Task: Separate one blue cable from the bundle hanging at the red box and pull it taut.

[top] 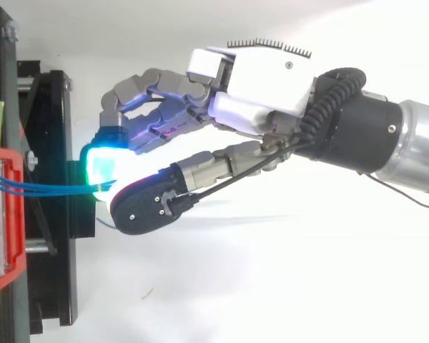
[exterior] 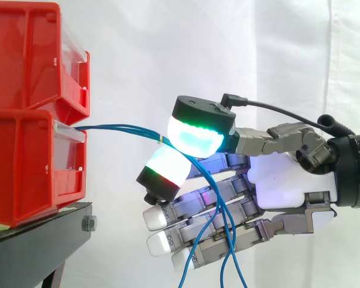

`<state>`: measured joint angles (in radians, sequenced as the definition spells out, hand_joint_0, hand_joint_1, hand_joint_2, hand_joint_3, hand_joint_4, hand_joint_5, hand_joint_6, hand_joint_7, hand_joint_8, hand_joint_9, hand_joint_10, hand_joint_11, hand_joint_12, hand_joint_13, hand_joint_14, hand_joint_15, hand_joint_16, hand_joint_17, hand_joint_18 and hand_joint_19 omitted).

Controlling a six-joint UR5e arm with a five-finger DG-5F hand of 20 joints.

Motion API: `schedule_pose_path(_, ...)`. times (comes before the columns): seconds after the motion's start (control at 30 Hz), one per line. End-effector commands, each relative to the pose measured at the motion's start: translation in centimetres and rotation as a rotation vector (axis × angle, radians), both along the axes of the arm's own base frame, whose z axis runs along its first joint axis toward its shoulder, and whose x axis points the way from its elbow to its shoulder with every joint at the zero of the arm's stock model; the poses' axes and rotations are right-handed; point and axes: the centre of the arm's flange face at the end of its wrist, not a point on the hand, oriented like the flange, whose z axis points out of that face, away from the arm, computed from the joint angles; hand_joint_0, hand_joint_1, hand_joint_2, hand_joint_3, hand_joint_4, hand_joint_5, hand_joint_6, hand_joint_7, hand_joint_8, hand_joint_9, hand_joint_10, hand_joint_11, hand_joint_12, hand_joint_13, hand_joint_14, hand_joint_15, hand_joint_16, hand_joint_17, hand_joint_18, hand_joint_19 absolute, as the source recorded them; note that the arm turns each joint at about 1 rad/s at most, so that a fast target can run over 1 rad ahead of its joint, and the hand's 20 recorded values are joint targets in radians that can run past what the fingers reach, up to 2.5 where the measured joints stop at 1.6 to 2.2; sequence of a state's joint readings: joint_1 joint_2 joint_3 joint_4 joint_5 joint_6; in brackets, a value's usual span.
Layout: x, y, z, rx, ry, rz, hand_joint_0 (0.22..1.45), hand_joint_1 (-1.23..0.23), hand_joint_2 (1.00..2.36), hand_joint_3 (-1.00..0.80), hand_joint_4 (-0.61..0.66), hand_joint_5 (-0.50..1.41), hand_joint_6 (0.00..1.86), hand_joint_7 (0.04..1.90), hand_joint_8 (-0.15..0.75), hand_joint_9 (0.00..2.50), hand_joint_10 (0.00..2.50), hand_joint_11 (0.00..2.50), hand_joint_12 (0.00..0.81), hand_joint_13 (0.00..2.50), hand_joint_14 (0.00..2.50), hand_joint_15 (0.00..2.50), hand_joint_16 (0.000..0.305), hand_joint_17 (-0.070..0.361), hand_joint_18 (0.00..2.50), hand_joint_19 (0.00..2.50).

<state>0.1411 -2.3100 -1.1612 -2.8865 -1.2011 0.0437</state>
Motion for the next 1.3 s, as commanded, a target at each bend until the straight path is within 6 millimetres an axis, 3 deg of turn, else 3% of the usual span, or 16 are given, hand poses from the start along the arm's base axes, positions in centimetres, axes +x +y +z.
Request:
schedule_pose_path(0.0,0.0,0.0,-0.02,0.001,0.0,0.0,0.71,-0.91,1.01,-0.35,-0.08,-0.19,0.9,1.17,0.248,0.68,0.02,0.57,0.316,0.69,0.01,0.29,0.034,0.076,0.61,0.22)
schedule_pose_path(0.13,-0.04,-0.01,-0.09,0.0,0.002,0.0,0.78,-0.92,1.0,-0.49,-0.09,-0.2,0.9,1.19,0.246,0.68,0.02,0.56,0.315,0.69,0.01,0.29,0.034,0.076,0.61,0.21)
schedule_pose_path(0.27,0.0,0.0,-0.02,0.001,0.0,0.0,0.82,-0.88,1.0,-0.5,-0.07,-0.2,0.92,1.15,0.239,0.68,0.02,0.56,0.311,0.68,0.01,0.28,0.033,0.075,0.61,0.21)
schedule_pose_path(0.37,-0.04,-0.01,-0.09,0.0,0.002,0.0,0.72,-0.87,1.0,-0.5,0.05,-0.2,0.92,1.14,0.238,0.68,0.02,0.56,0.31,0.69,0.01,0.28,0.033,0.075,0.63,0.2)
schedule_pose_path(0.5,-0.04,-0.01,-0.09,0.0,0.002,0.0,0.59,-0.8,1.0,-0.5,0.06,-0.19,0.91,1.12,0.248,0.7,0.02,0.57,0.313,0.69,0.01,0.29,0.034,0.077,0.63,0.22)
schedule_pose_path(0.77,-0.19,-0.04,-0.41,0.0,0.007,-0.002,0.48,-0.7,1.0,-0.5,0.1,-0.18,0.9,1.11,0.275,0.7,0.02,0.57,0.344,0.69,0.01,0.29,0.04,0.09,0.66,0.21)
schedule_pose_path(0.9,-0.21,-0.02,-0.29,-0.001,0.005,-0.009,0.51,-0.65,1.0,-0.5,0.1,-0.18,0.89,1.11,0.272,0.7,0.02,0.56,0.338,0.69,0.01,0.29,0.038,0.087,0.65,0.22)
schedule_pose_path(1.13,-0.18,-0.01,-0.39,-0.001,0.005,-0.009,0.63,-0.73,1.0,-0.5,0.01,-0.18,0.88,1.19,0.256,0.69,0.02,0.57,0.318,0.68,0.01,0.31,0.035,0.078,0.61,0.26)
schedule_pose_path(1.27,-0.19,0.1,-0.41,-0.001,0.006,-0.008,0.64,-0.8,1.01,-0.35,-0.06,-0.18,0.89,1.24,0.257,0.69,0.02,0.57,0.319,0.67,0.01,0.31,0.035,0.08,0.61,0.27)
